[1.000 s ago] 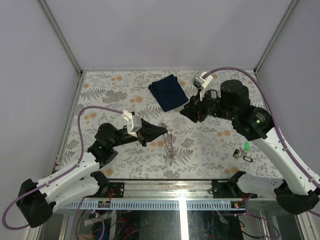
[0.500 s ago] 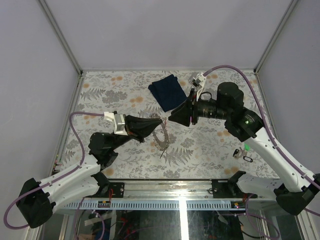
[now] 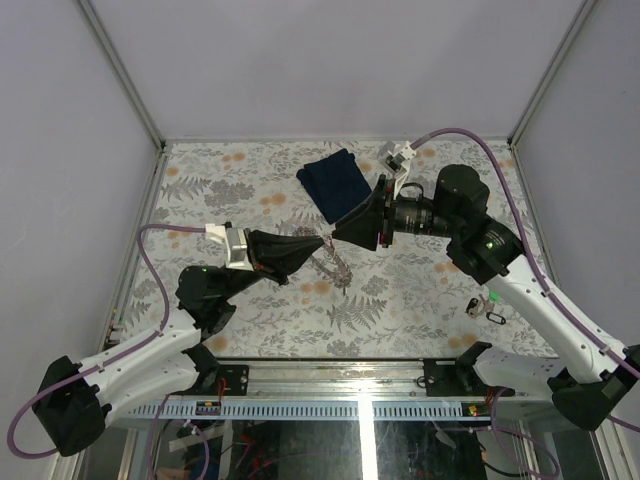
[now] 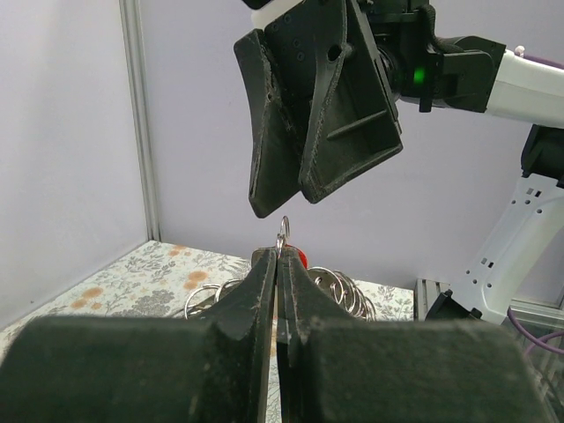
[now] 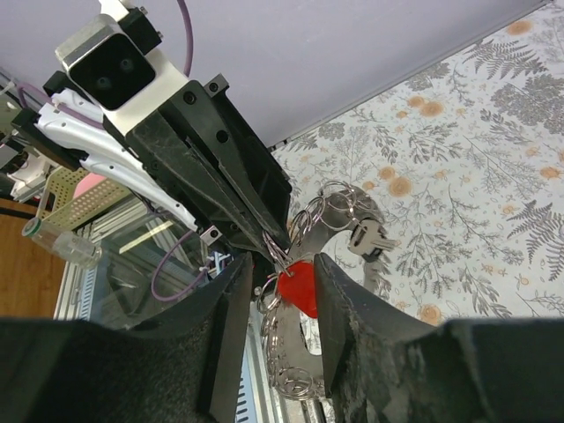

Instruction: Put the keys on the keyring

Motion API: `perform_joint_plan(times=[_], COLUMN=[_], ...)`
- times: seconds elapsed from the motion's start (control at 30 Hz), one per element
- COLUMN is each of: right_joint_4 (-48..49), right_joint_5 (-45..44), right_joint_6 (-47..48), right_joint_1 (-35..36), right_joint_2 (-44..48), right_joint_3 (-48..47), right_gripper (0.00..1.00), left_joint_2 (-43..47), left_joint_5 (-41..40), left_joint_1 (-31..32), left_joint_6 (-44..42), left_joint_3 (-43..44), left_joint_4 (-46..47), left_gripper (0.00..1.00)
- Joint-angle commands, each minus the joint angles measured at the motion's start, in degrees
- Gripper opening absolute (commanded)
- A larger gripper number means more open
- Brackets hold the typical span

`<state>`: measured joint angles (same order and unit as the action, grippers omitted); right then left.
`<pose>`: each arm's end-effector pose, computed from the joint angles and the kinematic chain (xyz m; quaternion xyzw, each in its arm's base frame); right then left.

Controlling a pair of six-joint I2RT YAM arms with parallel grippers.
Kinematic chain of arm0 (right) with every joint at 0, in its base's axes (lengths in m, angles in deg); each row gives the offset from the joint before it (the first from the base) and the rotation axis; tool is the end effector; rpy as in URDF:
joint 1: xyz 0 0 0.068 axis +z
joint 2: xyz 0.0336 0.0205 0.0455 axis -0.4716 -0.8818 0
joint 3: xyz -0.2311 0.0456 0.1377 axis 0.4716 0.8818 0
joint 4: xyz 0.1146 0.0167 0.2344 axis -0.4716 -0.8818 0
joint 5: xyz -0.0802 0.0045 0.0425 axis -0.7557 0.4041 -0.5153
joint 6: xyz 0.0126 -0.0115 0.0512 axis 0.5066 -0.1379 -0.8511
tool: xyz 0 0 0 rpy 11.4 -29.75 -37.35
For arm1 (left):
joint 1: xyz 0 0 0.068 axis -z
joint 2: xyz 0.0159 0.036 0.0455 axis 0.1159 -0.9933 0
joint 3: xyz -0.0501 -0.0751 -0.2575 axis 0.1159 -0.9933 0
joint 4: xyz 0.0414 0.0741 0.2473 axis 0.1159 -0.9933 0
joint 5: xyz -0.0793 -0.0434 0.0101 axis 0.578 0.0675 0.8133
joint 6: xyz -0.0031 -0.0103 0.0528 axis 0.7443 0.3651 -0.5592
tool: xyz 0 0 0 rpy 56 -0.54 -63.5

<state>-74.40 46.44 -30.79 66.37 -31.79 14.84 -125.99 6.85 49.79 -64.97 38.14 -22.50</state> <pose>0.1719 0.1644 0.4424 -0.3275 0.6267 0.5444 0.4512 0.1243 -0.1355 0.3316 0.2881 0.3988 -0.4906 0.7192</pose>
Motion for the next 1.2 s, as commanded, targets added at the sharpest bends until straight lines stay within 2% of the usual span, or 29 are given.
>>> perform_joint_plan(times=[0.0, 0.2, 0.4, 0.63, 0.93, 1.17], right_joint_4=[5.0, 5.3, 5.9, 6.3, 5.4, 1.4], right_joint_5=[3.3, 5.2, 6.0, 6.7, 7.1, 3.6], right_joint_6=[-1.7, -2.0, -2.3, -2.8, -2.4, -0.1], right_joint_1=[-0.2, -0.2, -0.2, -0.2, -0.2, -0.2], right_joint_2=[-0.6, -1.4, -2.1, -2.3, -2.0, -1.4], right_joint_3=[0.5, 0.7, 0.8, 0.9, 0.9, -0.8], right_gripper=[0.40, 0.39, 0.33, 0.14, 0.00, 0.00], left_joint_2=[0.6, 0.0, -0.2, -0.3, -0.3, 0.4], left_joint_5=[-0.4, 0.0, 0.2, 0.2, 0.1, 0.0], left_joint_1=[0.2, 0.2, 0.2, 0.2, 0.2, 0.2], left_joint_6=[0.0, 0.0, -0.1, -0.2, -0.4, -1.7], left_joint_3=[1.2, 1.6, 1.8, 2.0, 2.0, 2.2], left_joint_4=[5.0, 4.6, 4.3, 3.9, 3.5, 1.6], left_gripper=[0.00, 0.00, 0.00, 0.00, 0.00, 0.00])
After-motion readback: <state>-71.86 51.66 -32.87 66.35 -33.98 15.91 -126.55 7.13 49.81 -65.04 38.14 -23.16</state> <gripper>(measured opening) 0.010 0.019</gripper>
